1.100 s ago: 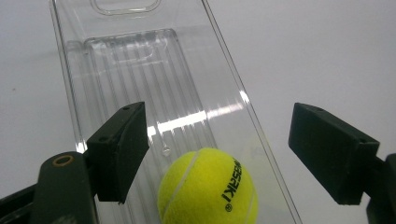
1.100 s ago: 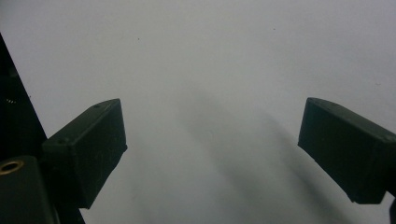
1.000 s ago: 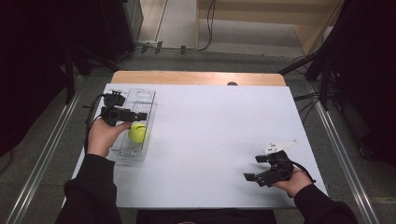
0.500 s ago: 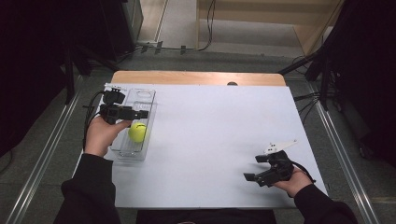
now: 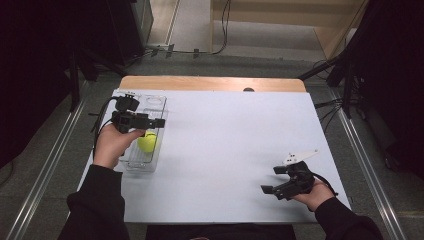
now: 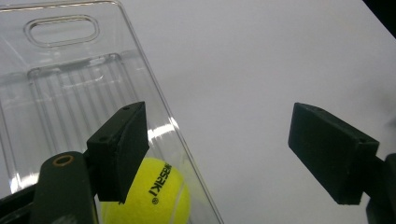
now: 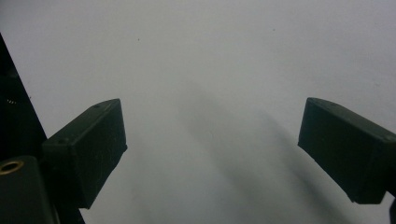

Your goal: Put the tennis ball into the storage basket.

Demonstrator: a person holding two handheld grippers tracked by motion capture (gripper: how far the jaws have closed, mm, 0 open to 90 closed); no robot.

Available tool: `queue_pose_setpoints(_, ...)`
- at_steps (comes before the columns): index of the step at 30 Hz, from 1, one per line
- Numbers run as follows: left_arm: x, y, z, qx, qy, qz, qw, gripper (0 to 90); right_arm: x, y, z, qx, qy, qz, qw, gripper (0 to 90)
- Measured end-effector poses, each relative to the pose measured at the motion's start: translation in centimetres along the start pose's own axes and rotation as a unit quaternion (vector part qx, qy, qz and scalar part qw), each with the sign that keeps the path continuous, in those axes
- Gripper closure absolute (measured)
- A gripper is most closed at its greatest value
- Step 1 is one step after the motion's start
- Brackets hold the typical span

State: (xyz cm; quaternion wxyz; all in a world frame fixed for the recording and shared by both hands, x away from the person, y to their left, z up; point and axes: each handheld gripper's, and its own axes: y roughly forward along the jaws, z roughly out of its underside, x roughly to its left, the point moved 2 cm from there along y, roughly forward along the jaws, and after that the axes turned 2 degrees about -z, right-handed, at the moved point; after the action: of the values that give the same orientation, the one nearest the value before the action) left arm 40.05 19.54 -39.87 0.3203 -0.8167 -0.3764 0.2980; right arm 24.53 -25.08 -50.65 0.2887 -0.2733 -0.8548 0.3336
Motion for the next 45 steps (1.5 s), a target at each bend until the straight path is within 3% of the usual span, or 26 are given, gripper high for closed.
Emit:
queue_pose_setpoints(23, -1.8, 1.6, 0.3, 0.006, 0.029, 0.044, 0.9986, 21.3, 0.0, 0.0, 0.0, 0.001, 0.001, 0.0, 1.0, 5.8)
queue_pose_setpoints(45, -3.7, 2.7, 1.1, 0.01, 0.051, 0.064, 0.9966, 21.4, 0.0, -0.2, 0.0, -0.001, 0.004, 0.003, 1.0, 5.8)
